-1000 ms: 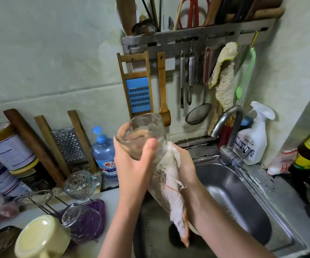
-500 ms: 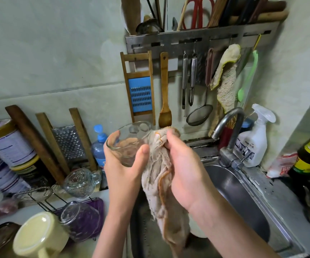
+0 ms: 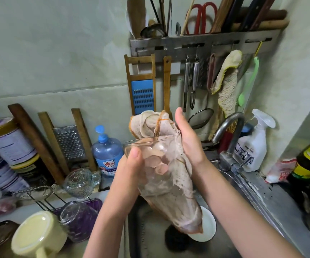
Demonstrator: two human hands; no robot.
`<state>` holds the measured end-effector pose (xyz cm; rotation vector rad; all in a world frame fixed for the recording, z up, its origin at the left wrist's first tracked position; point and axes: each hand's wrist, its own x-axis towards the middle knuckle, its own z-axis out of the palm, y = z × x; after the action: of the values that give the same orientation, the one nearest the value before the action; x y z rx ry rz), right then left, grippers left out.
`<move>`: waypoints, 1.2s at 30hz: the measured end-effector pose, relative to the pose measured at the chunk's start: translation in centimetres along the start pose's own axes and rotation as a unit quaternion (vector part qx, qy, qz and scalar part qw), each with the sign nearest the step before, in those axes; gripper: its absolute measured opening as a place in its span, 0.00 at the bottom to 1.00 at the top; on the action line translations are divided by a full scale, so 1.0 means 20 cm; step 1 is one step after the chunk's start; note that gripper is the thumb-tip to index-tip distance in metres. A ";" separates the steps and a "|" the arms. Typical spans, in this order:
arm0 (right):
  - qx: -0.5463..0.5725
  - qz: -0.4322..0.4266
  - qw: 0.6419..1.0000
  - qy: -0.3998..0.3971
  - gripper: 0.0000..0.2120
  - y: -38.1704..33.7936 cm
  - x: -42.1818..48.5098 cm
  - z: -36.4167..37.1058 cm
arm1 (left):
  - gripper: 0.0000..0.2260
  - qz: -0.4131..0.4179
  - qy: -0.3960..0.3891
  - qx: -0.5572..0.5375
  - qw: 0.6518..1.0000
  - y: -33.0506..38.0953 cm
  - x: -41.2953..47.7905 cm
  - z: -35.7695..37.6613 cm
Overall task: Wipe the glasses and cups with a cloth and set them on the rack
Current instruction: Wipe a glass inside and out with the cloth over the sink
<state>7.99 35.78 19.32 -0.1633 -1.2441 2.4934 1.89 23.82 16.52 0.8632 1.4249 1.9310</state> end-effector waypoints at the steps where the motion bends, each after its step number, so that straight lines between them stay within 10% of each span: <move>1: -0.040 -0.025 0.999 0.023 0.40 0.03 0.00 0.00 | 0.30 -0.019 0.003 -0.026 0.999 -0.01 0.01 0.00; 9: -0.359 -0.165 0.909 0.131 0.19 0.22 -0.17 0.03 | 0.29 -0.061 0.005 -0.141 0.988 -0.01 0.07 0.04; 16: -0.150 -0.021 0.955 0.256 0.14 0.27 -0.10 -0.20 | 0.29 -0.304 -0.019 -0.133 0.943 -0.12 0.15 -0.05; 24: 0.084 0.033 0.919 0.384 0.15 0.37 -0.12 -0.42 | 0.32 -0.451 -0.045 -0.035 0.891 -0.31 0.20 -0.13; 31: 0.033 0.065 0.916 0.395 0.11 0.43 -0.13 -0.55 | 0.29 -0.472 -0.097 0.166 0.860 -0.43 0.21 -0.13; 36: 0.009 0.038 0.941 0.337 0.09 0.48 -0.20 -0.59 | 0.29 -0.337 -0.163 0.376 0.848 -0.43 0.20 -0.11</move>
<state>12.21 37.94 4.44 -0.9811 -0.9228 2.1964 -1.55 27.82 8.47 0.7940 1.9400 0.6465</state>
